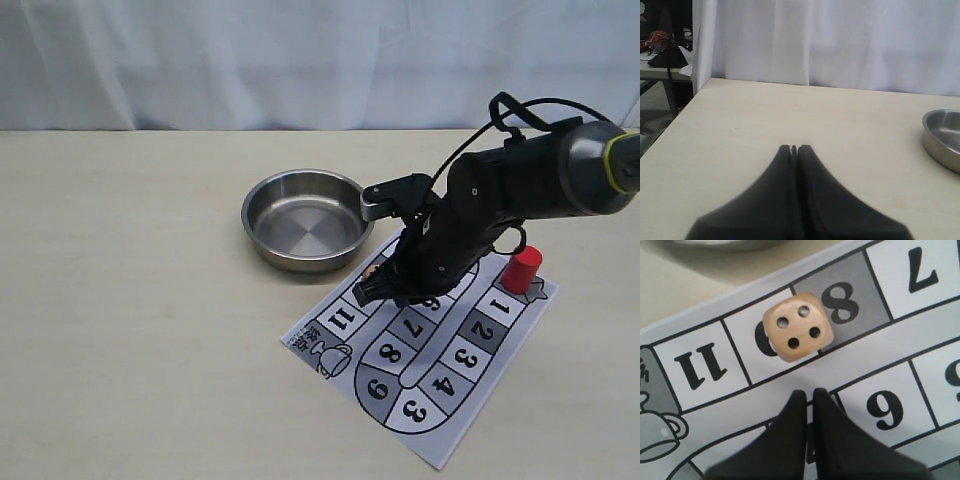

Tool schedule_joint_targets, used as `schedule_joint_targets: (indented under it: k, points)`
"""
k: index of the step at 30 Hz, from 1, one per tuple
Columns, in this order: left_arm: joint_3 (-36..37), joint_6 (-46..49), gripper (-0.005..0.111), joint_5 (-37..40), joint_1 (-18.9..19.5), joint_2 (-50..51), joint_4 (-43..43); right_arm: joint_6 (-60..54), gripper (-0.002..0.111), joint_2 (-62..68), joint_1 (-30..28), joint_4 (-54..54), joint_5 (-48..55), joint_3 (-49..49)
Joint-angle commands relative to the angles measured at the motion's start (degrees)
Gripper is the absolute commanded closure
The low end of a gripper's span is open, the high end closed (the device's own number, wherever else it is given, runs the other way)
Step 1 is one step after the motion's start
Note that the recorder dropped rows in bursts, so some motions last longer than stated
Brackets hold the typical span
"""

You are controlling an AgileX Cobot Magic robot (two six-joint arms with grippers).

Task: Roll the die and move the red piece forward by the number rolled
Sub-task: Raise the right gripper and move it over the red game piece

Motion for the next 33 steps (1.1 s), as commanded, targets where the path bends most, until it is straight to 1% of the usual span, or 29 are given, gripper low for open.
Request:
schedule_joint_targets:
  k: [1,6,9,11,13,17,22,24,27,33]
  points:
    - [-0.3,-0.25,0.107,-0.66,-0.01,-0.06,-0.21,0.04,0.104,-2.34,0.22,-0.67,1.97,-0.35]
    - [-0.3,-0.25,0.107,-0.66,-0.01,-0.06,-0.21,0.04,0.104,-7.58,0.22,-1.34,2.67,-0.35]
    - [-0.3,-0.25,0.107,-0.66,-0.01,-0.06,-0.21,3.05,0.104,-10.56,0.22,-5.75,2.82,-0.35]
    - [-0.3,-0.25,0.107,-0.66,-0.01,-0.06,-0.21,7.62,0.101,-12.11,-0.34,-10.4,2.82,-0.35]
    - [-0.3,-0.25,0.107,-0.66,-0.01,-0.06,-0.21,11.08,0.095,-13.06,-1.76,-13.21,2.82,-0.35]
    - [-0.3,-0.25,0.107,-0.66,-0.01,-0.06,-0.21,11.8,0.081,-13.62,-6.07,-13.62,3.23,-0.35]
    - [-0.3,-0.25,0.107,-0.66,-0.01,-0.06,0.01,12.06,0.057,-13.62,-11.2,-13.62,3.13,-0.35]
    - [-0.3,-0.25,0.107,-0.66,-0.01,-0.06,0.01,12.06,0.049,-13.62,-12.69,-13.62,2.62,-0.35]
    - [-0.3,-0.25,0.107,-0.66,-0.01,-0.06,-0.15,12.06,0.044,-13.62,-14.22,-14.09,2.27,-0.35]
    - [-0.3,-0.25,0.107,-0.66,-0.01,-0.06,-0.15,12.06,0.043,-13.52,-16.43,-13.88,2.27,-0.14]
